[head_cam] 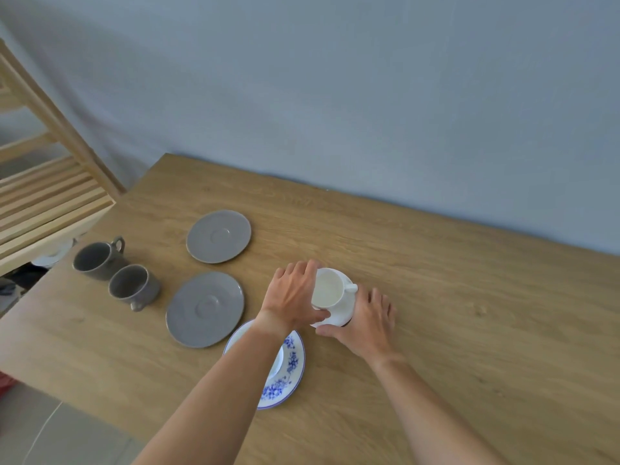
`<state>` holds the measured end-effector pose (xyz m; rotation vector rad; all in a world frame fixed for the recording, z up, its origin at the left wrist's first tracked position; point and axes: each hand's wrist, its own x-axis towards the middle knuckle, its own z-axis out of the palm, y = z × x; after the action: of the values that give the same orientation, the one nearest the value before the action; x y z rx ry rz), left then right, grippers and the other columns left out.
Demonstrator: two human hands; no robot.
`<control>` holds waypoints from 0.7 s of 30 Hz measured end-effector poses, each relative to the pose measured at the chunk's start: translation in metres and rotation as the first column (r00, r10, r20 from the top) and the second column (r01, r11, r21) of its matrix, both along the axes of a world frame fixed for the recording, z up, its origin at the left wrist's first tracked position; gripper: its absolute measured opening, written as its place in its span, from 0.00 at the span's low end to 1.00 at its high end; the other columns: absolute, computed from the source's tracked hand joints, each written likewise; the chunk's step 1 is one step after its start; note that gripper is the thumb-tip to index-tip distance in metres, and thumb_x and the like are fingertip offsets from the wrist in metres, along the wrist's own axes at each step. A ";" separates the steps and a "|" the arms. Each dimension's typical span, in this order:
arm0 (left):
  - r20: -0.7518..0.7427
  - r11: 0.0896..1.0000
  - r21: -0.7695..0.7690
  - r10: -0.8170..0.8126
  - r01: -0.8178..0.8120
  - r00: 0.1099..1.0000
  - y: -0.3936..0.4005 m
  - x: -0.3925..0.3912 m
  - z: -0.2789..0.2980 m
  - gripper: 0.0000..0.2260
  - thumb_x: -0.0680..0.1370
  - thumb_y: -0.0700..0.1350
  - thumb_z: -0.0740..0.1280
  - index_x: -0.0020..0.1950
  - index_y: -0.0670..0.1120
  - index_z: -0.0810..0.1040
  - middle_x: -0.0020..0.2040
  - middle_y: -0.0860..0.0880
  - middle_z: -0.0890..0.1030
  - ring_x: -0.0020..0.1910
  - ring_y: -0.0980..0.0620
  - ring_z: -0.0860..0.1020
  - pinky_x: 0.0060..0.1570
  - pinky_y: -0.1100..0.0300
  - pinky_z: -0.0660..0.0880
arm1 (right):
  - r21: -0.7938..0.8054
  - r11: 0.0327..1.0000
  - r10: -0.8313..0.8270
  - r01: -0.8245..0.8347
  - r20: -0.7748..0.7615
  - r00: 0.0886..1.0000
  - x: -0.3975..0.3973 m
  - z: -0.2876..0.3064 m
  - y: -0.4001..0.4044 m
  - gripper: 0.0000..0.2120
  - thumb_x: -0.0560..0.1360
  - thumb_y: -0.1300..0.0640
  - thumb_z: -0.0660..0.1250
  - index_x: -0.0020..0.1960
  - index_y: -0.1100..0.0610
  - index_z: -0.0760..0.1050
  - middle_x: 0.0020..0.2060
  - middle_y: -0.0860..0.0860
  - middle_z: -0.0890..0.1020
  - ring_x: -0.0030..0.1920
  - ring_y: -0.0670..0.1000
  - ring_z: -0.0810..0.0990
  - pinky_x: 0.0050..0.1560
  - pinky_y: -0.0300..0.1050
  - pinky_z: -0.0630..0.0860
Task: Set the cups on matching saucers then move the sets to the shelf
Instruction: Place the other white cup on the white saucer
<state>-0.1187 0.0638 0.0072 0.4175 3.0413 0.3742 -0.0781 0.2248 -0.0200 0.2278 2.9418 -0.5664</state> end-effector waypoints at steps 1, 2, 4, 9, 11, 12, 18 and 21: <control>0.009 1.000 -0.003 -0.003 0.003 1.000 0.000 0.000 0.000 0.37 0.62 0.60 0.74 0.66 0.51 0.65 0.57 0.52 0.77 0.55 0.49 0.76 0.54 0.57 0.69 | -0.005 1.000 0.003 -0.003 0.018 1.000 0.000 0.001 0.002 0.53 0.44 0.20 0.67 0.59 0.52 0.71 0.50 0.48 0.75 0.54 0.55 0.74 0.58 0.50 0.69; 0.020 1.000 -0.011 -0.007 0.007 1.000 0.000 0.000 0.001 0.38 0.61 0.60 0.75 0.66 0.51 0.65 0.57 0.52 0.77 0.55 0.49 0.76 0.54 0.57 0.70 | -0.011 1.000 0.007 -0.006 0.041 0.999 0.001 0.004 0.004 0.52 0.44 0.21 0.69 0.59 0.52 0.70 0.51 0.48 0.74 0.56 0.54 0.74 0.59 0.50 0.68; 0.034 1.000 -0.029 -0.009 0.010 0.999 -0.003 0.001 0.003 0.40 0.60 0.61 0.76 0.67 0.51 0.64 0.57 0.51 0.77 0.55 0.48 0.76 0.55 0.56 0.70 | -0.008 1.000 0.024 -0.023 0.100 0.995 -0.001 0.011 0.012 0.51 0.46 0.25 0.73 0.61 0.51 0.68 0.55 0.49 0.73 0.60 0.55 0.72 0.61 0.50 0.67; 0.024 0.999 -0.016 0.041 -0.040 0.999 -0.031 0.006 0.016 0.43 0.61 0.61 0.76 0.70 0.50 0.62 0.61 0.49 0.75 0.59 0.46 0.74 0.58 0.54 0.68 | 0.085 0.996 -0.028 0.004 0.279 0.960 -0.025 0.035 0.041 0.39 0.63 0.50 0.74 0.70 0.54 0.62 0.64 0.55 0.67 0.70 0.59 0.64 0.69 0.54 0.61; 0.010 0.997 -0.017 0.080 -0.080 0.997 -0.052 0.010 0.021 0.44 0.62 0.62 0.75 0.72 0.50 0.62 0.63 0.49 0.74 0.61 0.46 0.73 0.61 0.53 0.67 | 0.137 0.988 -0.101 0.067 0.256 0.962 -0.038 0.050 0.046 0.30 0.66 0.57 0.69 0.67 0.56 0.65 0.64 0.57 0.67 0.69 0.61 0.64 0.67 0.55 0.62; -0.001 0.994 -0.023 0.106 -0.106 0.994 -0.064 0.013 0.023 0.44 0.62 0.63 0.74 0.73 0.49 0.62 0.63 0.49 0.74 0.61 0.46 0.73 0.62 0.53 0.67 | 0.146 0.984 -0.131 0.101 0.211 0.969 -0.044 0.057 0.045 0.28 0.67 0.58 0.69 0.65 0.57 0.66 0.64 0.58 0.68 0.69 0.62 0.64 0.67 0.55 0.63; -0.185 0.895 -0.105 0.410 -0.433 0.893 -0.149 0.039 0.022 0.32 0.62 0.57 0.75 0.61 0.45 0.74 0.54 0.45 0.76 0.53 0.41 0.75 0.54 0.49 0.70 | -0.049 0.999 0.008 -0.012 -0.088 0.996 -0.069 0.081 -0.033 0.37 0.74 0.46 0.67 0.77 0.57 0.57 0.74 0.57 0.63 0.74 0.60 0.61 0.71 0.59 0.59; -0.193 0.782 -0.106 0.589 -0.614 0.784 -0.189 0.047 0.019 0.32 0.60 0.55 0.78 0.58 0.42 0.73 0.56 0.40 0.74 0.54 0.39 0.72 0.54 0.46 0.68 | -0.075 0.976 0.200 -0.205 -0.071 0.977 -0.064 0.079 -0.100 0.39 0.76 0.44 0.66 0.79 0.54 0.53 0.79 0.57 0.56 0.77 0.58 0.56 0.75 0.58 0.54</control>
<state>-0.0714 -0.1251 0.0264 -0.5966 3.2421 0.1023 -0.1424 0.1248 0.0593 -0.1006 2.9452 -0.6731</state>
